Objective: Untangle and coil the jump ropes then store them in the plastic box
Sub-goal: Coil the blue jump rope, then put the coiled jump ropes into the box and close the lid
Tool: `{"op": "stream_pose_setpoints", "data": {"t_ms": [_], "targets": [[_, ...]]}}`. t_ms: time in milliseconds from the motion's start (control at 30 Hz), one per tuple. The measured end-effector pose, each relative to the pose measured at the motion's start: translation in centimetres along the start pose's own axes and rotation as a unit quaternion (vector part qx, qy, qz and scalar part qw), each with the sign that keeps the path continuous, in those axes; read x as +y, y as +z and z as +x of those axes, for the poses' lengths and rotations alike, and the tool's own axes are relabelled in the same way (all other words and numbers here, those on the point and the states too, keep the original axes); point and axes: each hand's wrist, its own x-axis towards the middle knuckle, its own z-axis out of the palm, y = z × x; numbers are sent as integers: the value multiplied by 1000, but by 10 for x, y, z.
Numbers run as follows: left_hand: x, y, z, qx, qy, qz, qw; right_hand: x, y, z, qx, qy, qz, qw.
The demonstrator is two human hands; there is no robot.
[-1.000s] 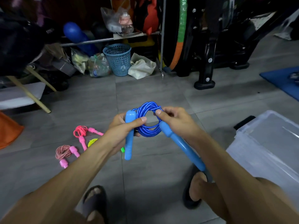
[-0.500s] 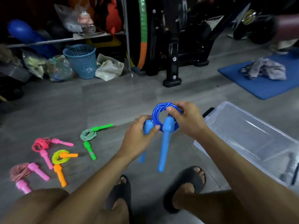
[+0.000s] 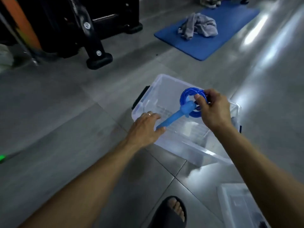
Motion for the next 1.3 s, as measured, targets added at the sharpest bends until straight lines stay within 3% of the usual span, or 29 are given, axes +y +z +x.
{"op": "stream_pose_setpoints", "data": {"t_ms": [100, 400, 467, 567, 667, 733, 900, 1033, 1167, 1300], "targets": [[-5, 32, 34, -87, 16, 55, 995, 42, 6, 19, 3, 27, -4, 1000], [-61, 11, 10, -102, 45, 96, 989, 61, 30, 17, -73, 44, -14, 996], [-82, -8, -11, -111, 43, 73, 990, 60, 37, 17, -129, 47, -56, 989], [-98, -29, -34, -111, 23, 69, 991, 75, 60, 15, -272, 78, -158, 946], [-100, -21, -42, -104, -6, 72, 992, 95, 98, 7, -336, 97, -205, 914], [-101, -13, -42, -100, -19, 66, 993, 106, 120, 6, -317, 93, -244, 912], [-112, -10, -37, -88, -13, 63, 994, 119, 136, 20, -163, 113, -299, 933], [-119, -14, -32, -103, -14, 65, 992, 112, 133, 21, -174, 104, -312, 928], [-116, -25, -35, -104, -23, 77, 991, 85, 139, 5, -207, 81, -203, 954], [-126, -43, -56, -88, -43, 63, 993, 42, 154, -25, -269, -10, -148, 952]]}}
